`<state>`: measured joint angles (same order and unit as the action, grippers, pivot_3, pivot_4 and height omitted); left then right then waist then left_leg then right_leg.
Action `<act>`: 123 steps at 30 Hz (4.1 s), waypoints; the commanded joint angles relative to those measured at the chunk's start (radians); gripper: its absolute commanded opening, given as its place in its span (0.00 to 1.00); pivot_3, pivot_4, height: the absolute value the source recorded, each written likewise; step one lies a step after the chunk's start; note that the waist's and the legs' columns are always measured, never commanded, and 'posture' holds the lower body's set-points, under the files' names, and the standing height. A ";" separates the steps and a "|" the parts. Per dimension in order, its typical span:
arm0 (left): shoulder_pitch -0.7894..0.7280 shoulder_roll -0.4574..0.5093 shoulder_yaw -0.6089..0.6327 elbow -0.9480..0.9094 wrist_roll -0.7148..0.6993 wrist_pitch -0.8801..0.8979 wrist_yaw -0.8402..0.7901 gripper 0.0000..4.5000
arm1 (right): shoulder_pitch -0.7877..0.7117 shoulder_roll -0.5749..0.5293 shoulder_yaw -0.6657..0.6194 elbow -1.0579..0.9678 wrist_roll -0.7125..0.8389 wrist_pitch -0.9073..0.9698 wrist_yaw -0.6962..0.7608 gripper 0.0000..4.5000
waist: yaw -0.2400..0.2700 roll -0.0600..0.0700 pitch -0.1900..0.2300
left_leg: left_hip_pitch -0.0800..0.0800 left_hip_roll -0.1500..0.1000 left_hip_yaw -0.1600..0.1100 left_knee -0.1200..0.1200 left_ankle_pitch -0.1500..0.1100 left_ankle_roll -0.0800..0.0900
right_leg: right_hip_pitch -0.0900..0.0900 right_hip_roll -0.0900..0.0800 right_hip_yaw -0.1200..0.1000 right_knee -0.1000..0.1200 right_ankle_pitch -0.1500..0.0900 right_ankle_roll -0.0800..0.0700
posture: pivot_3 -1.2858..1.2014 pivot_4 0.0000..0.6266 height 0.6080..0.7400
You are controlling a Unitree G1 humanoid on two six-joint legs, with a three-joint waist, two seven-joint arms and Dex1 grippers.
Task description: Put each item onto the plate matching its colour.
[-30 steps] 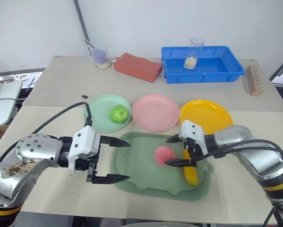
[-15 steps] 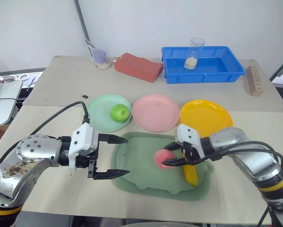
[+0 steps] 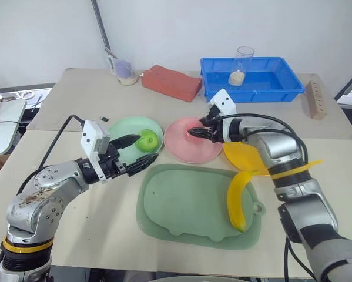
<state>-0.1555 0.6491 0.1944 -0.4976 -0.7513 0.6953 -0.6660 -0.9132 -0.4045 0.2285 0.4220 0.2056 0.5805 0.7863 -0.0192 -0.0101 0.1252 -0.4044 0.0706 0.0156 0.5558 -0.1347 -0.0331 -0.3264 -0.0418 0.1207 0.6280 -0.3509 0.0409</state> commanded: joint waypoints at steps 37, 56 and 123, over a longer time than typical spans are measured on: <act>0.074 0.218 -0.159 -0.228 0.008 -0.173 -0.459 1.00 | 0.265 -0.549 0.192 -0.271 -0.045 -0.876 0.828 0.99 | -0.010 0.001 0.005 | 0.005 0.000 0.002 0.001 -0.001 0.000 | 0.007 -0.002 0.001 -0.005 -0.001 0.000 | 0.52 0.24 1.00; 0.090 0.212 -0.167 -0.249 0.022 -0.171 -0.399 1.00 | 0.123 -0.576 0.496 -0.111 -0.001 -1.108 0.828 0.59 | -0.001 0.002 0.003 | 0.006 0.001 0.004 0.001 -0.001 0.002 | 0.010 -0.002 0.002 -0.003 -0.001 -0.002 | 0.52 0.24 1.00; -0.219 -0.003 0.331 0.983 0.472 -0.509 0.497 1.00 | 0.664 -0.148 -0.812 -0.215 -0.177 -0.366 -0.731 0.99 | -0.008 0.005 -0.002 | 0.006 -0.003 0.000 0.000 0.000 0.000 | 0.007 -0.001 0.002 -0.001 0.000 0.003 | 0.52 0.24 1.00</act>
<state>-0.3487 0.6224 0.5249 0.4415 -0.3110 0.2515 -0.1909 -0.2398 -0.5533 -0.5673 0.2022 0.0345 0.2760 0.0946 -0.0273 -0.0054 0.1227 -0.3991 0.0679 0.0157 0.5552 -0.1347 -0.0334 -0.3189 -0.0432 0.1226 0.6270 -0.3507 0.0434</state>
